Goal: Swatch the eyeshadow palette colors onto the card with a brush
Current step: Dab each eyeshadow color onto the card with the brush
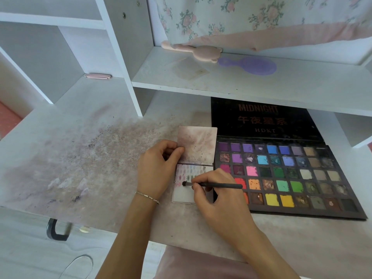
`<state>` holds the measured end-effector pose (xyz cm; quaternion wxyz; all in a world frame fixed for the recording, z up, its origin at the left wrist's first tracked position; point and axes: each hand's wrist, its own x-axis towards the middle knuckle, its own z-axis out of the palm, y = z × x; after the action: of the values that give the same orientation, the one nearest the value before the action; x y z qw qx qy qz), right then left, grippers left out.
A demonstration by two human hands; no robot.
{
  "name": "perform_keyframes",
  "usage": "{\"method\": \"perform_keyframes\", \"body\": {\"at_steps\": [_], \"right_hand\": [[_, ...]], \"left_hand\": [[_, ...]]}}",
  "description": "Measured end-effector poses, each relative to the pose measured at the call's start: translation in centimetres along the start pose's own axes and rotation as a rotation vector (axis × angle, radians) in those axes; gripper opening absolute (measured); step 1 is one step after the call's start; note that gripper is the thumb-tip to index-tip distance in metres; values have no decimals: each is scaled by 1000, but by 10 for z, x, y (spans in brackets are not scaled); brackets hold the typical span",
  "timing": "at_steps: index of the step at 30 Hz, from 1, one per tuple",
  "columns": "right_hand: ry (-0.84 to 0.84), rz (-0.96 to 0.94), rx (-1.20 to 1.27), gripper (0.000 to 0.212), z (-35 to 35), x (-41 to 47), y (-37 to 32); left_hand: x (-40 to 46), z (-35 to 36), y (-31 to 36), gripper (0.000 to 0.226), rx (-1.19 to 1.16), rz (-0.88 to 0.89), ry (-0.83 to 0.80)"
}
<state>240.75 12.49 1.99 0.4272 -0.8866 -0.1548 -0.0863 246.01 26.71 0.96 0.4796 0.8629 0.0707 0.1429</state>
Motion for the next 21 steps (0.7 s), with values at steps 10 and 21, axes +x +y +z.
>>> {"method": "perform_keyframes", "body": {"at_steps": [10,21], "right_hand": [[-44,12,-17,10,1,2,1],[-60,14,-25,11,1,1,1]], "left_hand": [[0,0,1,12,-4,1,-5],[-1,0,0,7,4,0,-4]]}}
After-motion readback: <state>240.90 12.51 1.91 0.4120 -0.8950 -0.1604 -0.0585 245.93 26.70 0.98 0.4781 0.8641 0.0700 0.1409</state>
